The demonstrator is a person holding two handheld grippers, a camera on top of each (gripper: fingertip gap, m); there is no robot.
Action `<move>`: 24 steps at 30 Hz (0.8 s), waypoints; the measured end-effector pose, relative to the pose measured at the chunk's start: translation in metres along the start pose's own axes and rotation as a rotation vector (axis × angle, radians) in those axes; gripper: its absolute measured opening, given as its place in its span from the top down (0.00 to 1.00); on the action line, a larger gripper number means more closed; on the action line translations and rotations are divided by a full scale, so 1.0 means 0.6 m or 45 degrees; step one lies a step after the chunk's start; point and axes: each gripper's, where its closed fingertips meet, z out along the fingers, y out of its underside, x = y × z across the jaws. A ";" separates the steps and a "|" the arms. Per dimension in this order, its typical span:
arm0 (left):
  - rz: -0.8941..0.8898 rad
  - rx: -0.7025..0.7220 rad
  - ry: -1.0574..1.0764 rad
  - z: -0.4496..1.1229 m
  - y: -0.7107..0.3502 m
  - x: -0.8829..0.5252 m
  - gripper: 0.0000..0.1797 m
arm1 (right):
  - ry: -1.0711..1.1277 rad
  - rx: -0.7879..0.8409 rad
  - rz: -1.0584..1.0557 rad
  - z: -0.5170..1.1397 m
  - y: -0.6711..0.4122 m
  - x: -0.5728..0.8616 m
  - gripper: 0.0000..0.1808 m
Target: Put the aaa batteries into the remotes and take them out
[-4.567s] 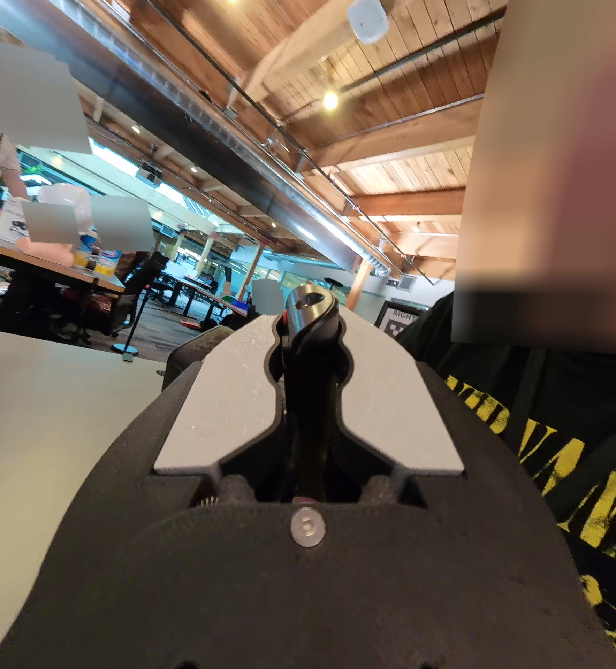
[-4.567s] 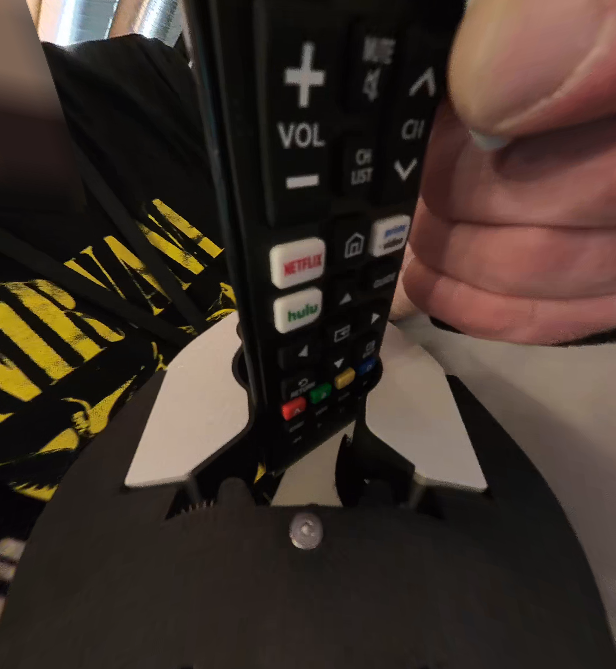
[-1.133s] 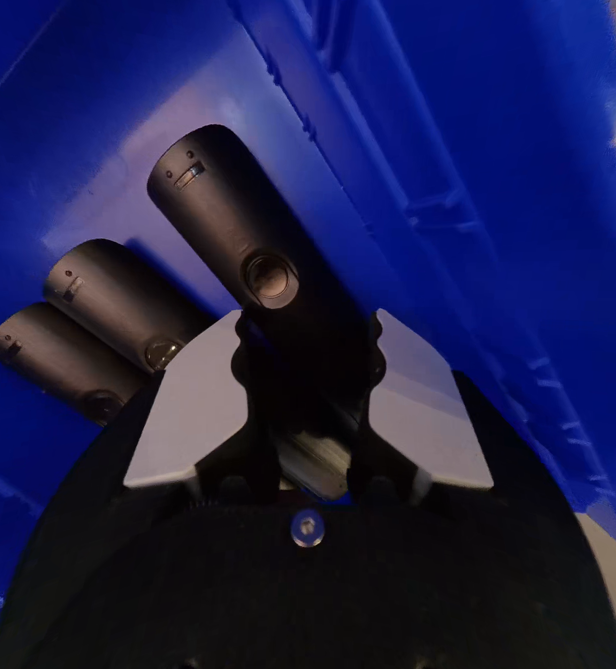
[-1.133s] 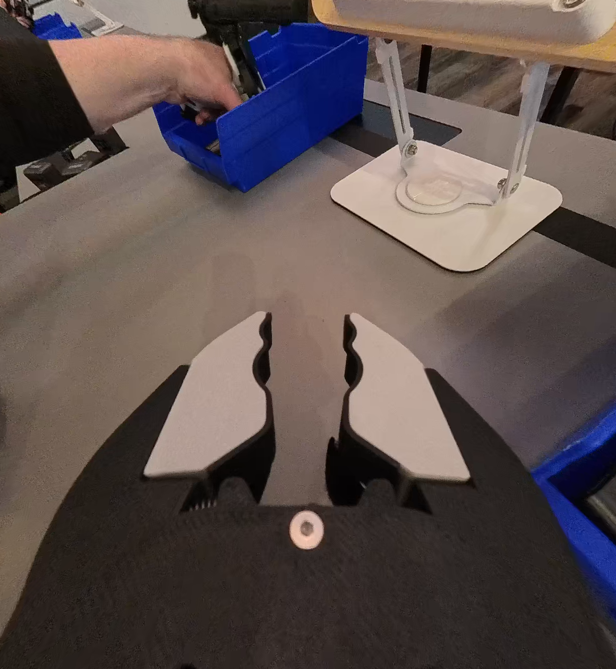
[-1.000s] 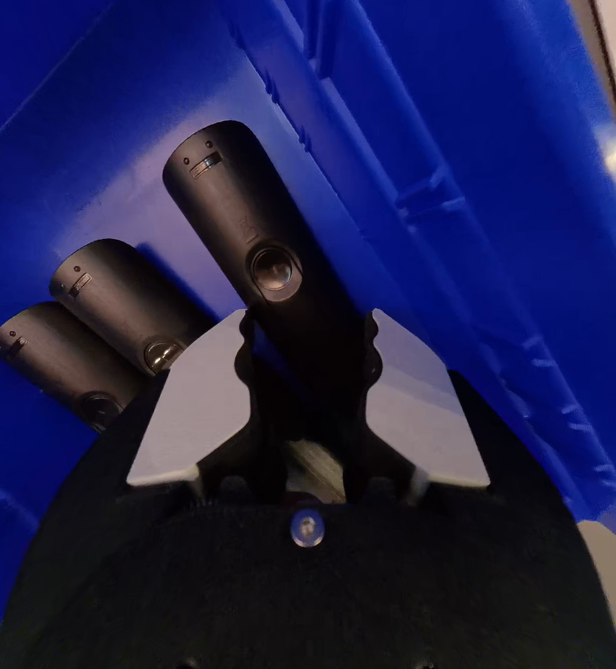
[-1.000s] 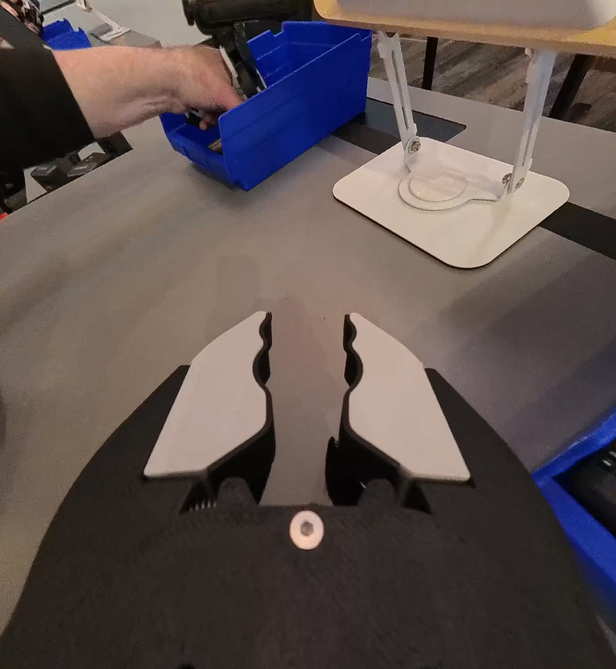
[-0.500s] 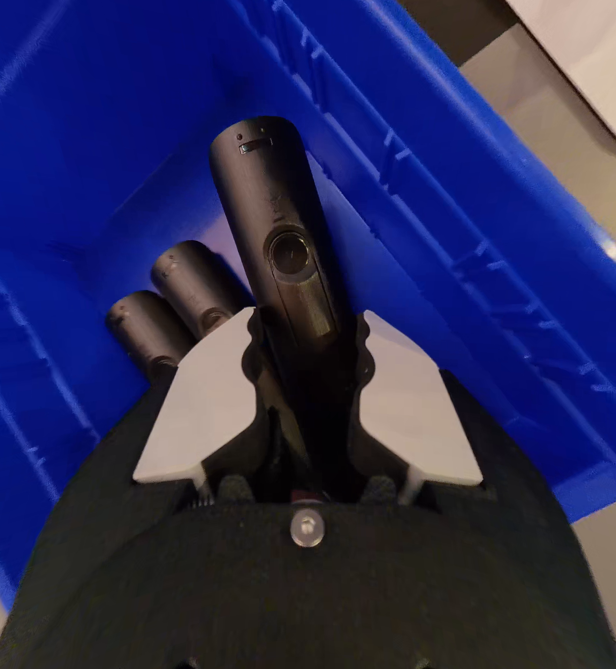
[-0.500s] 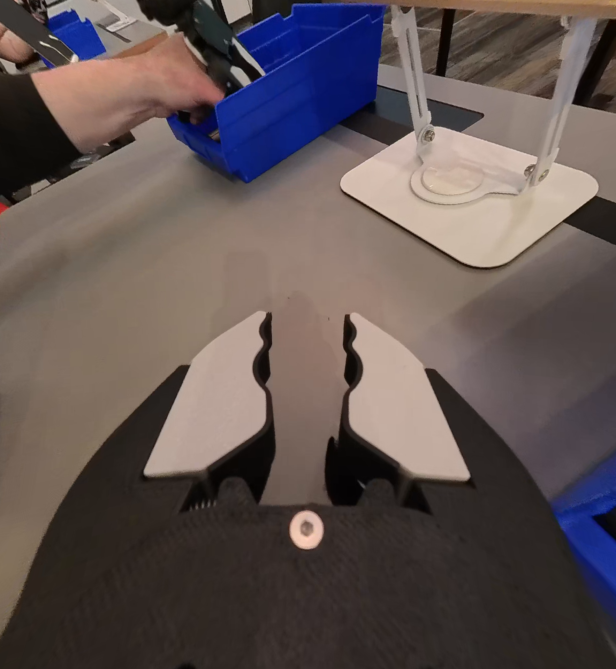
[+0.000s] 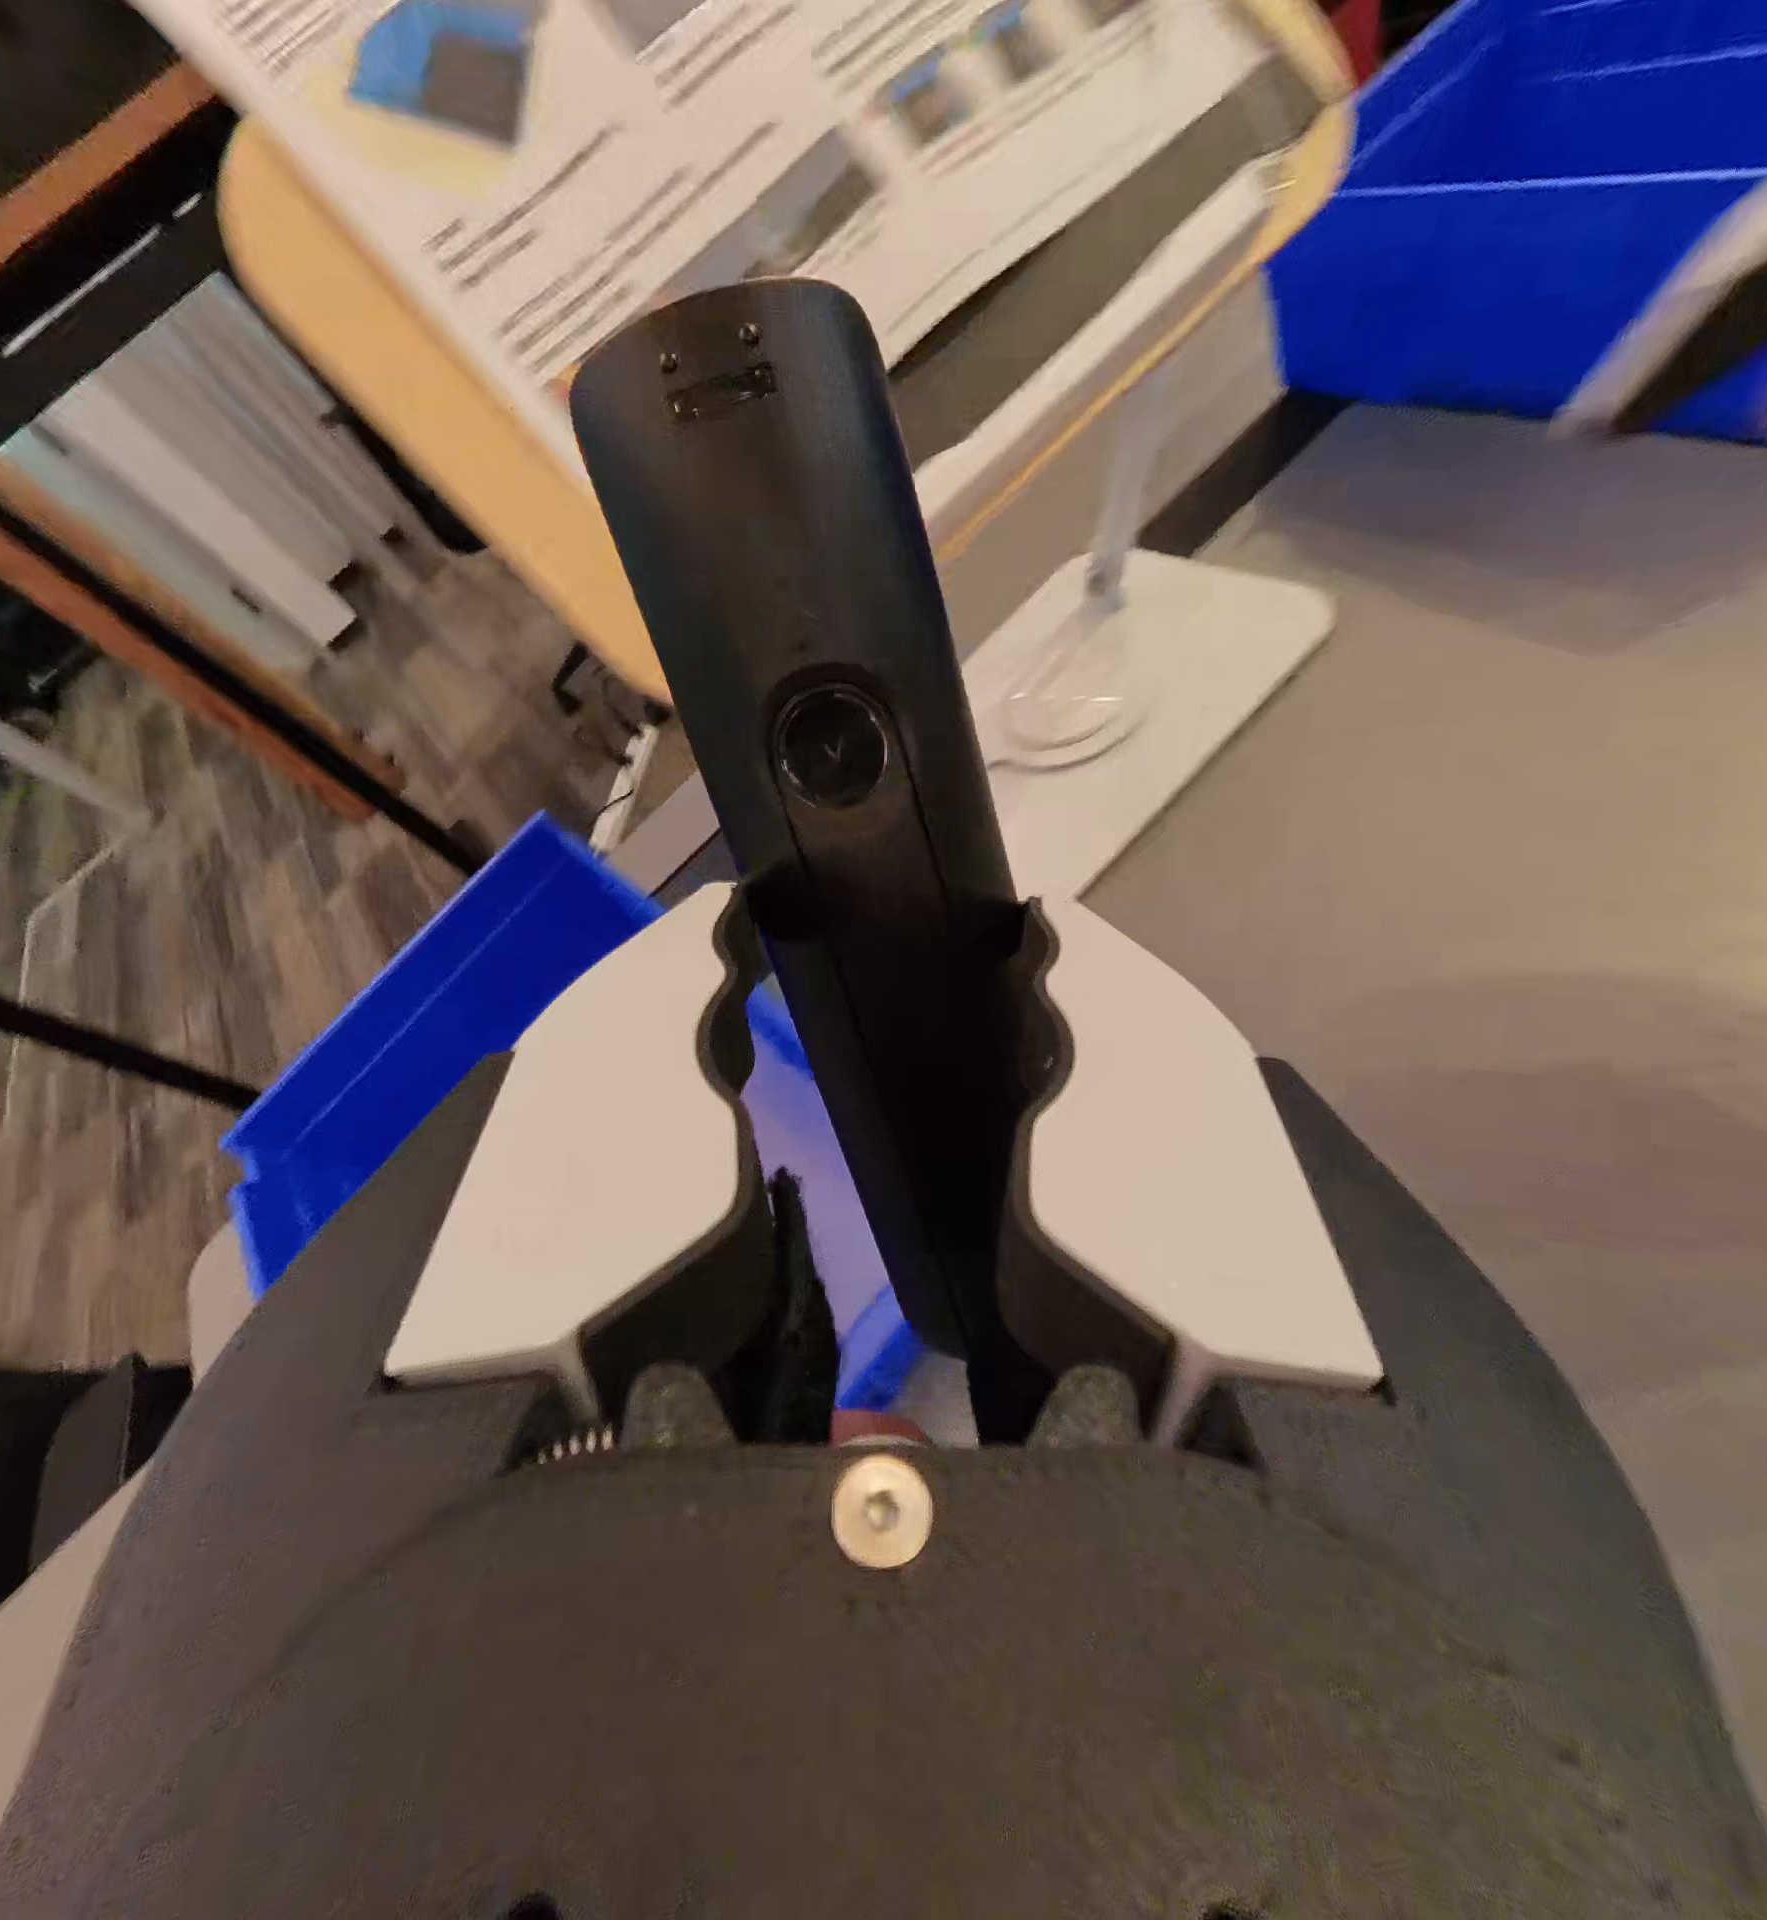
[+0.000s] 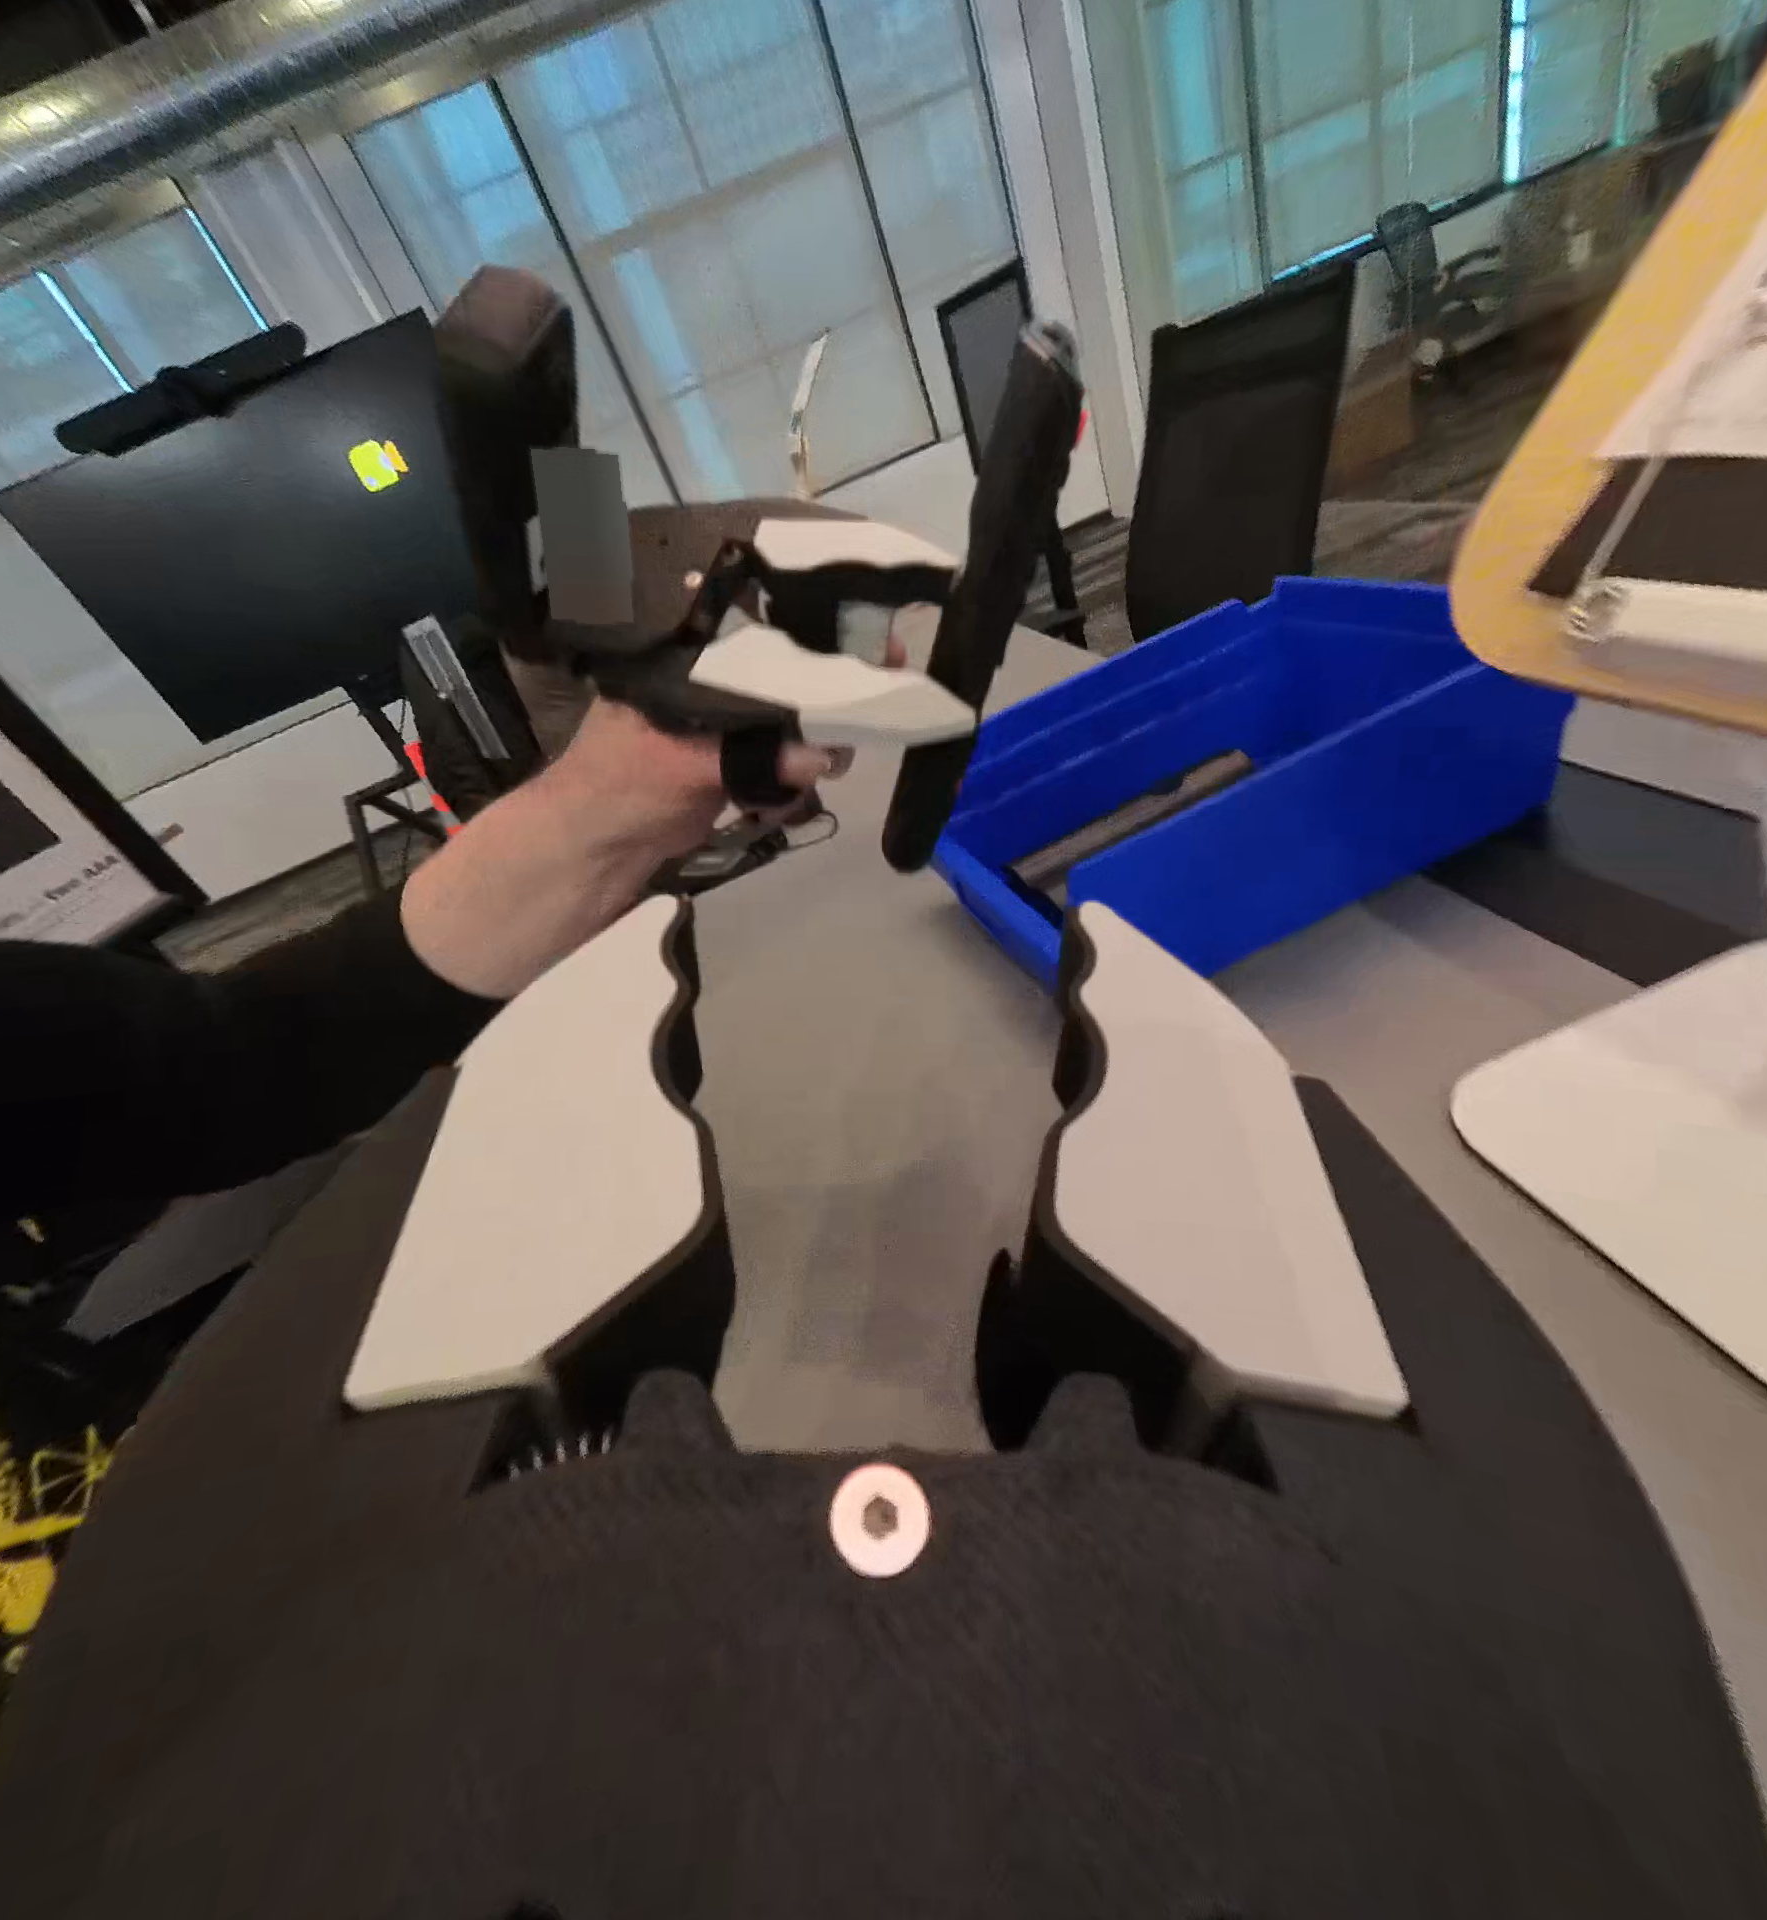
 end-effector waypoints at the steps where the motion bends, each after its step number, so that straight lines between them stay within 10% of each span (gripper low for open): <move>1: 0.030 0.024 0.023 -0.008 -0.015 0.030 0.72 | -0.035 0.035 0.011 0.022 -0.011 -0.007 0.63; 12: 0.171 0.205 0.249 -0.035 -0.068 0.205 0.74 | -0.239 -0.051 0.027 0.072 -0.009 -0.030 0.88; 24: -0.036 0.235 0.795 -0.062 -0.086 0.248 0.68 | -0.580 -1.307 -0.296 0.004 0.143 -0.081 0.88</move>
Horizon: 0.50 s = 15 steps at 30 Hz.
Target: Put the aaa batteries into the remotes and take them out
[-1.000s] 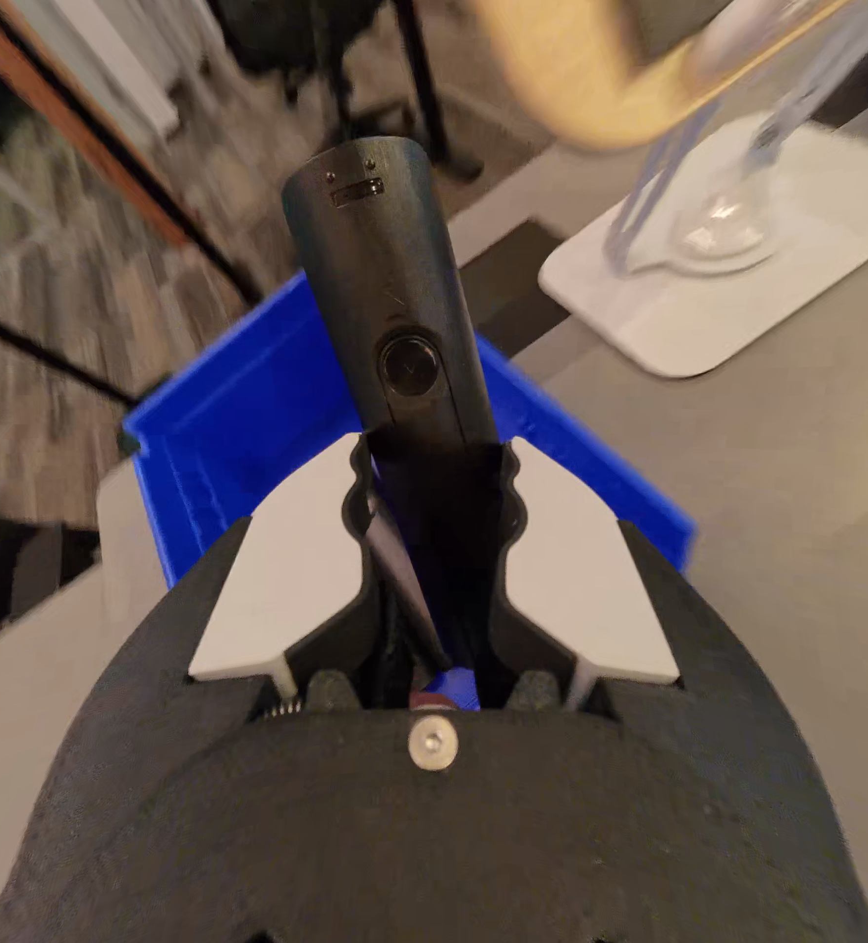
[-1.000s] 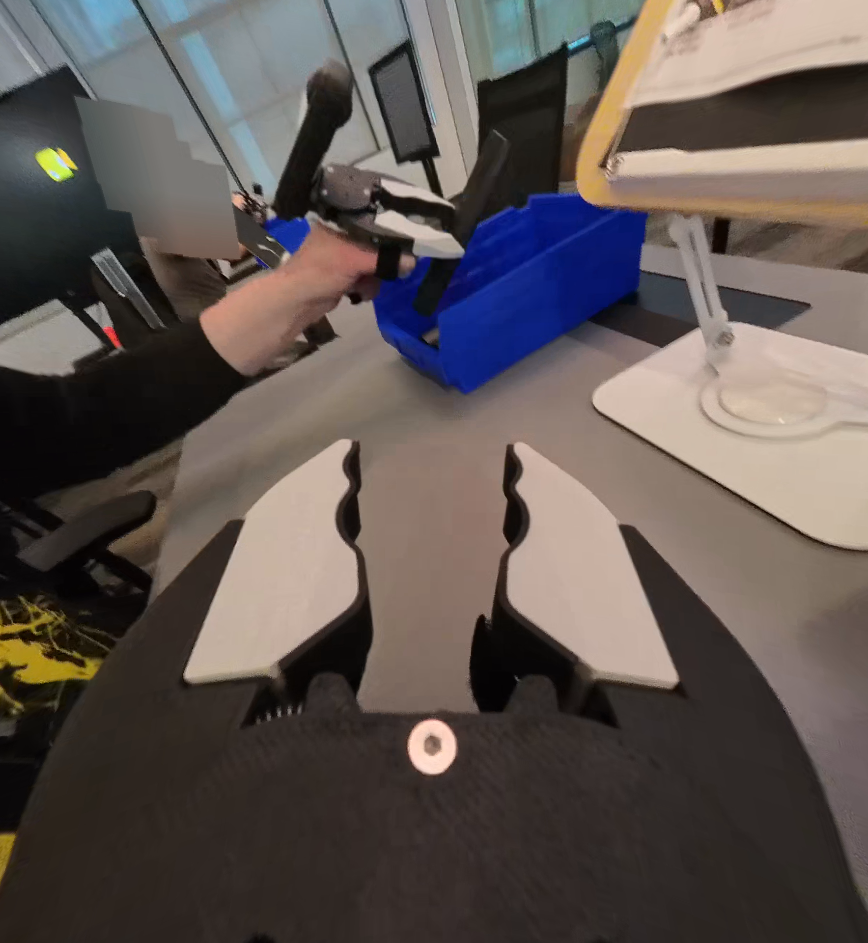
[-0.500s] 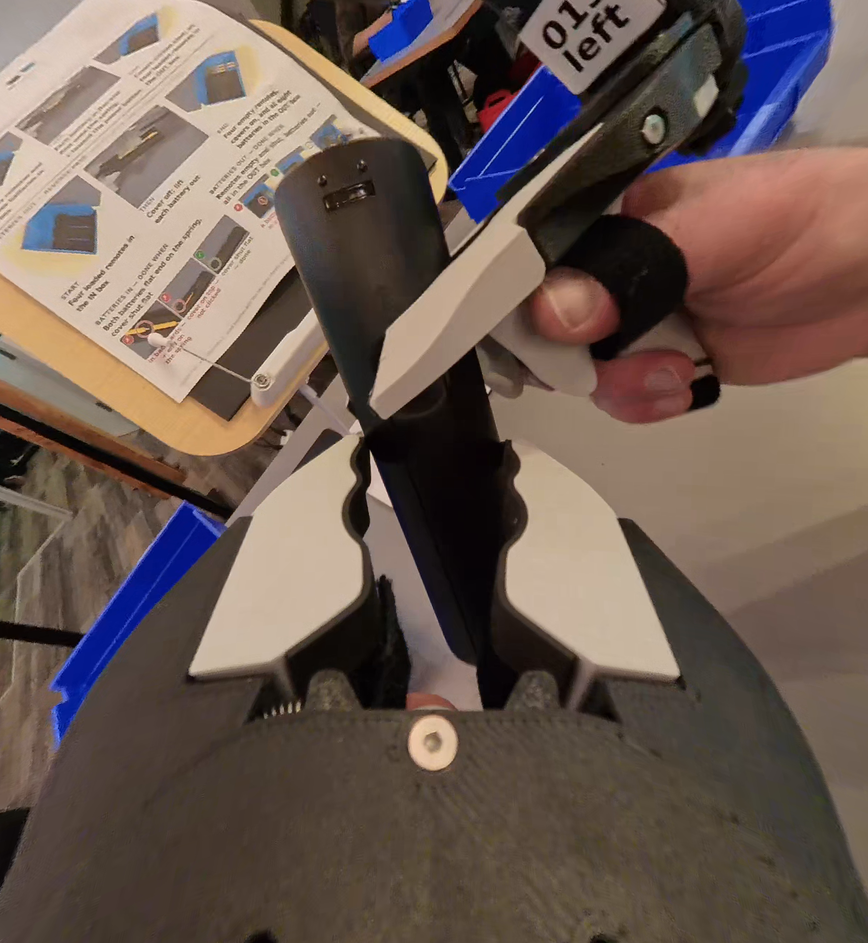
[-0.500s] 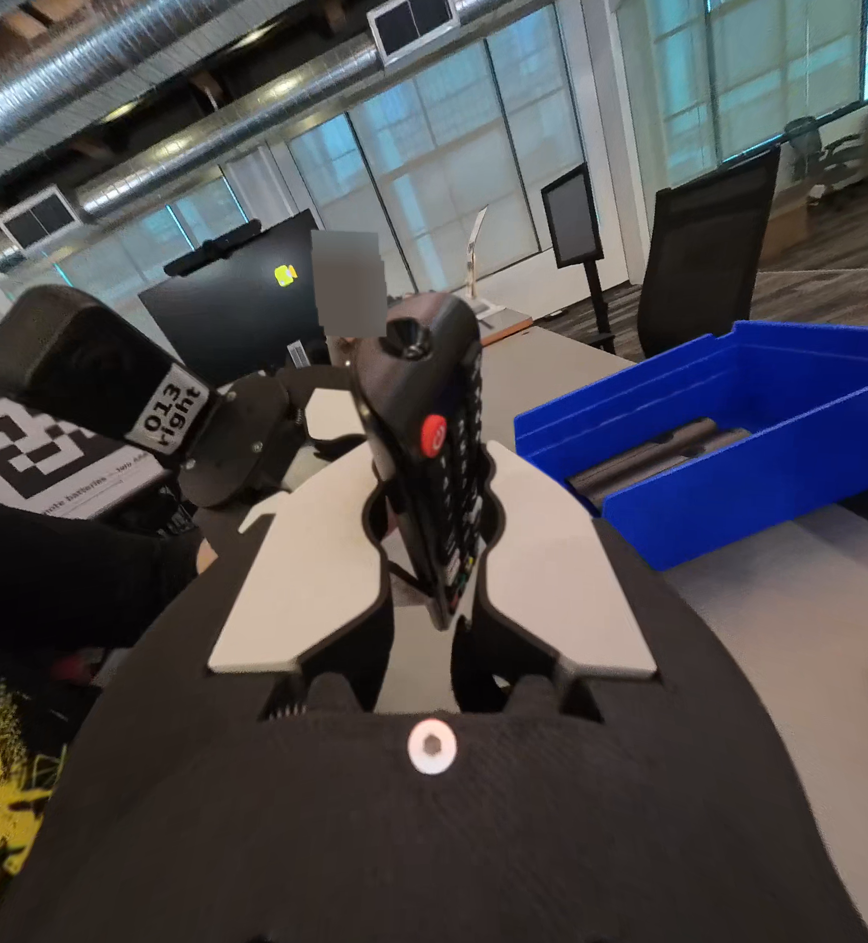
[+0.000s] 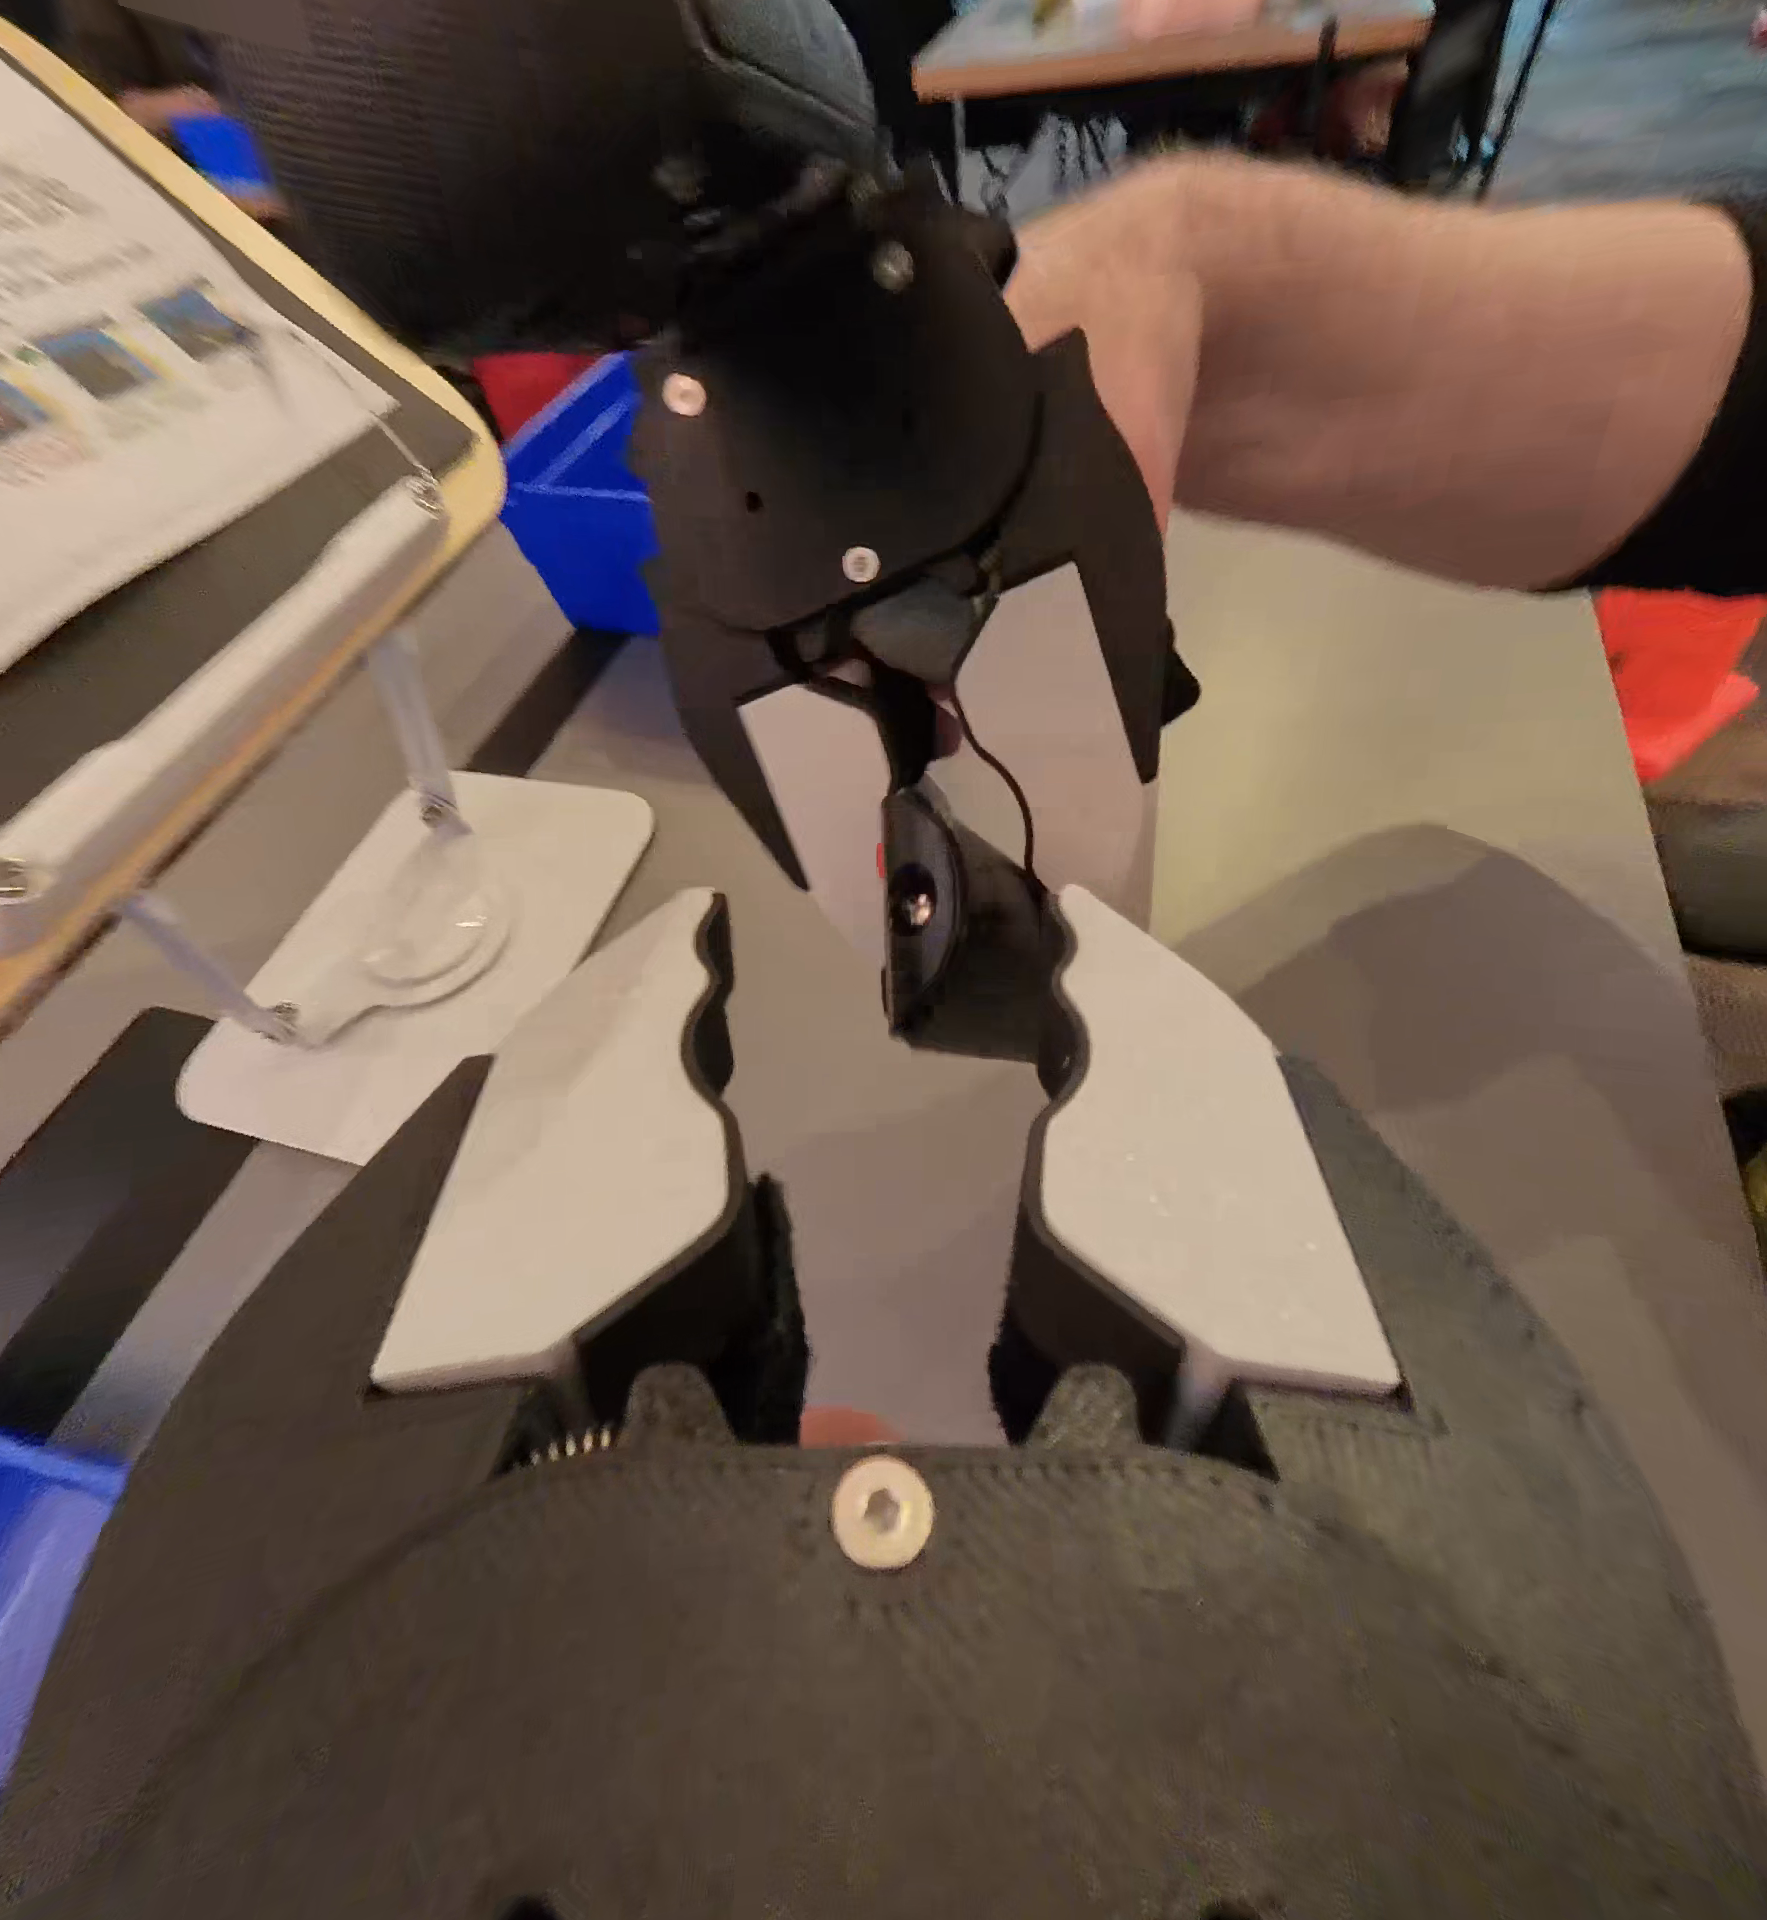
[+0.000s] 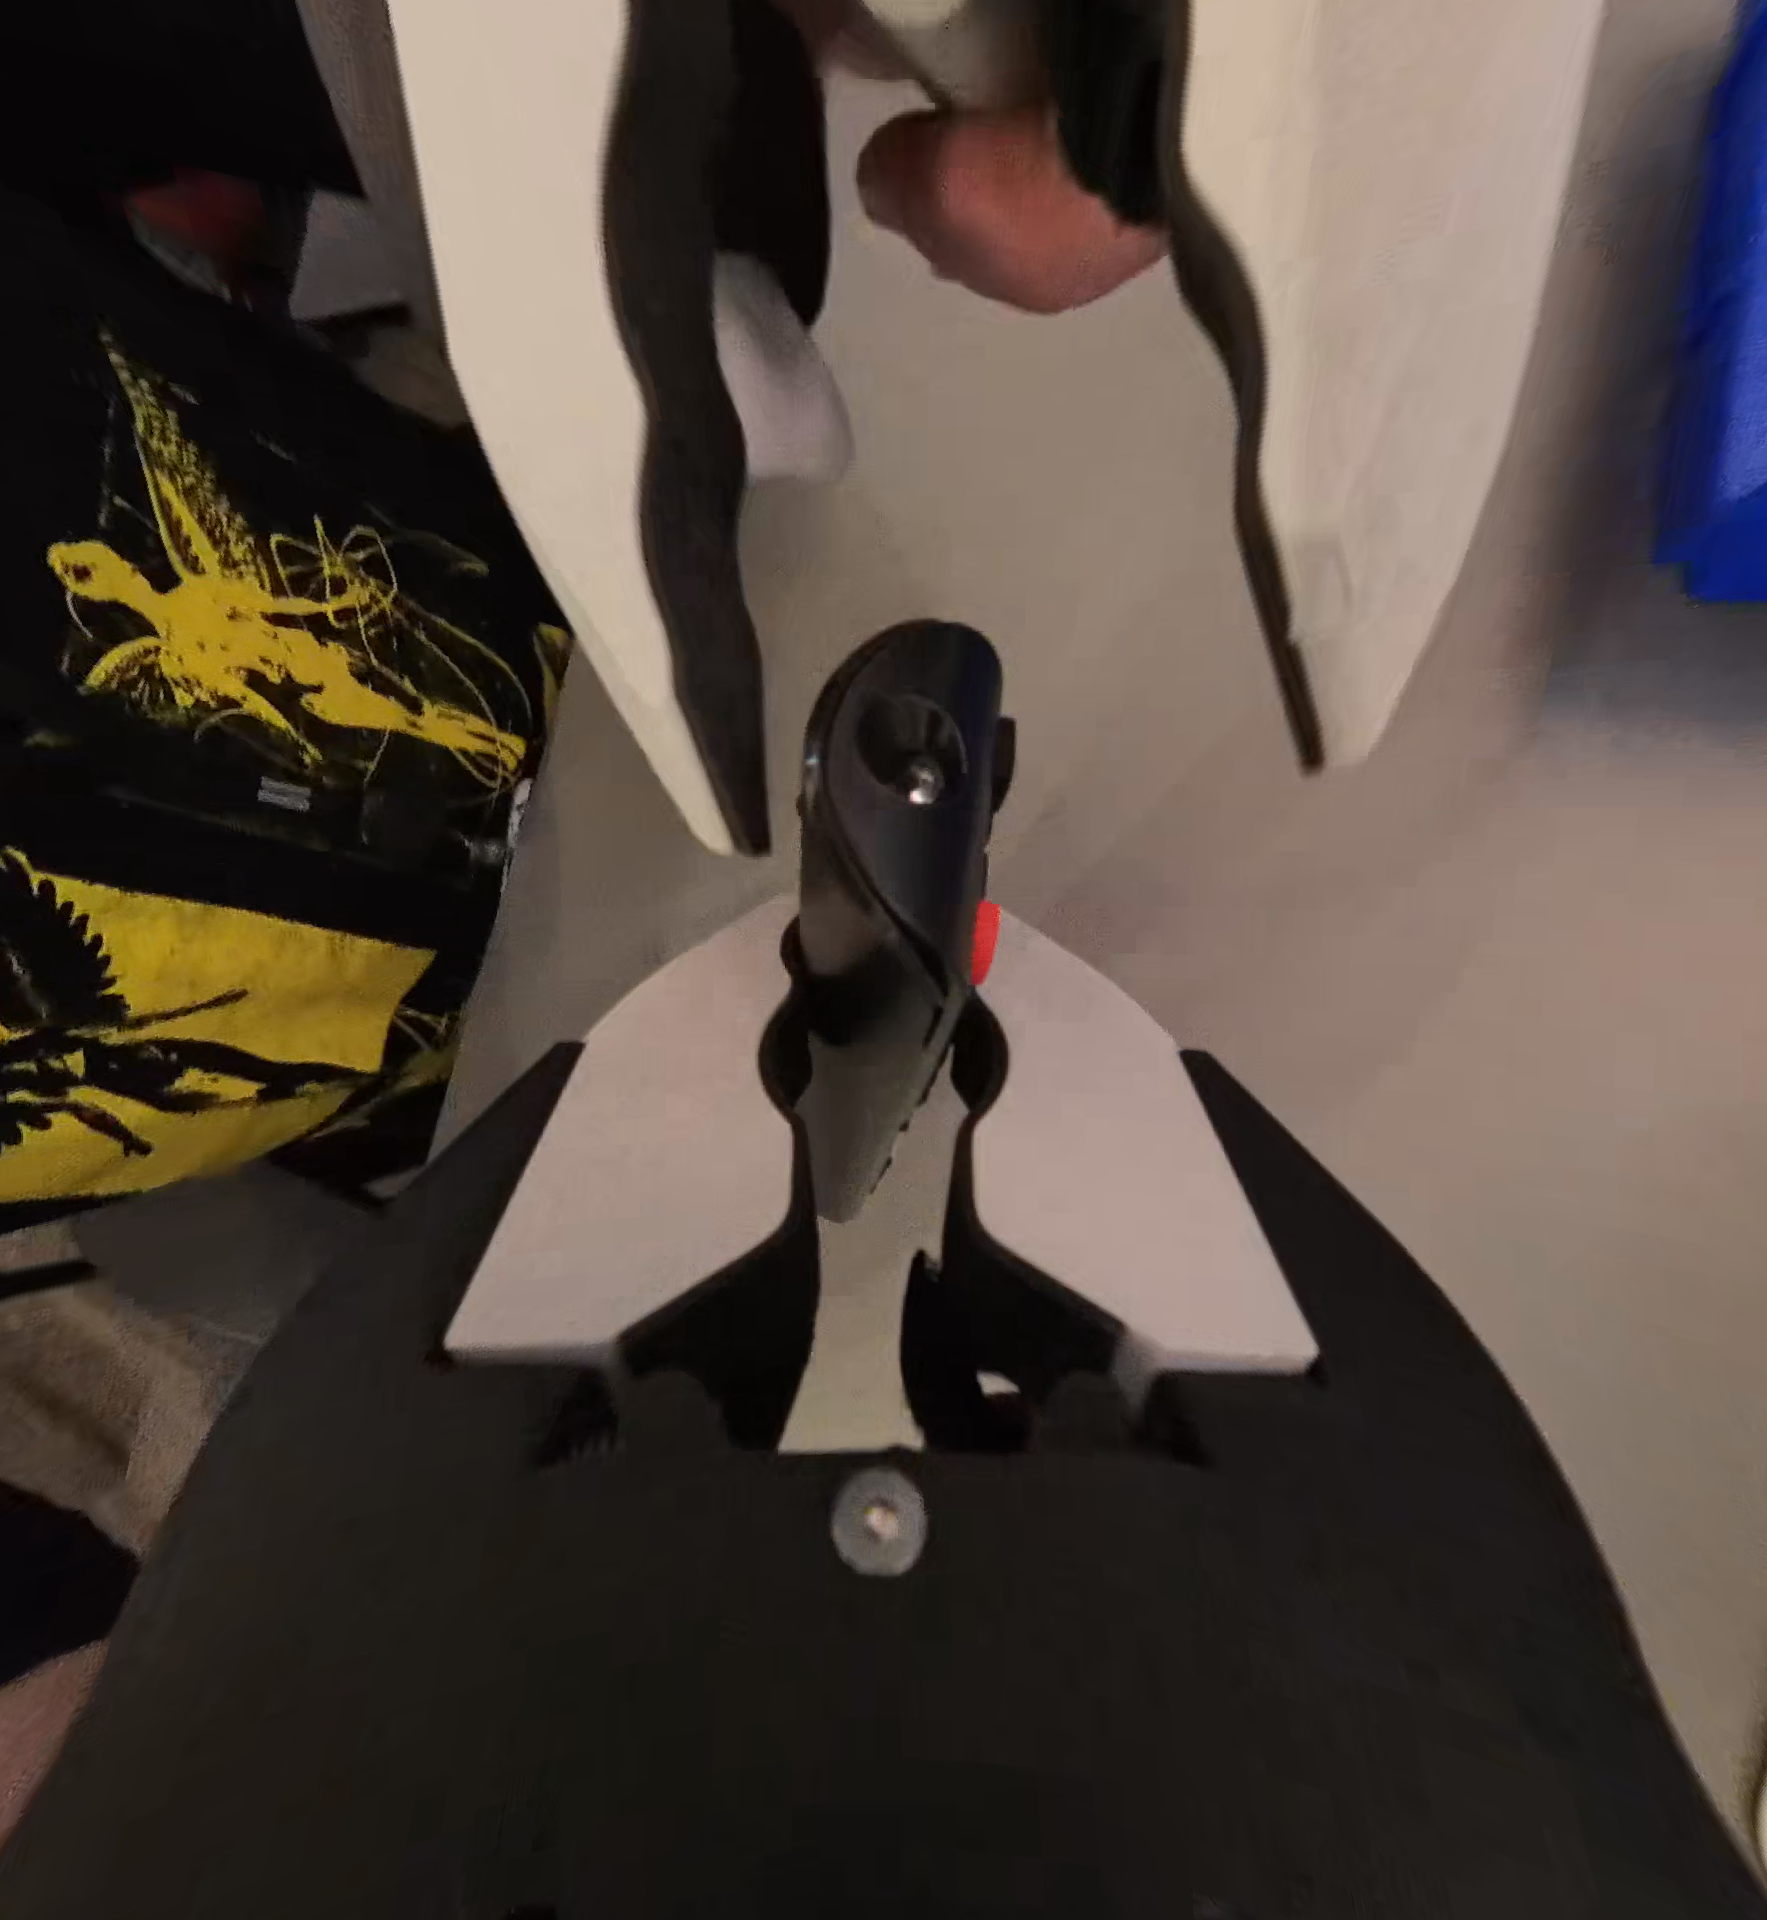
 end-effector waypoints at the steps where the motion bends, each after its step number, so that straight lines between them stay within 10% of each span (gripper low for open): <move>1: 0.007 -0.032 0.035 0.009 0.010 0.009 0.72 | -0.024 -0.053 -0.014 0.008 0.001 -0.004 0.88; 7: -0.113 0.013 0.132 0.021 0.034 0.028 0.86 | 0.025 -0.160 -0.084 0.028 0.007 0.015 0.87; 15: -0.378 0.304 0.018 -0.015 0.027 -0.028 0.87 | 0.154 0.442 0.084 -0.020 -0.035 0.043 0.75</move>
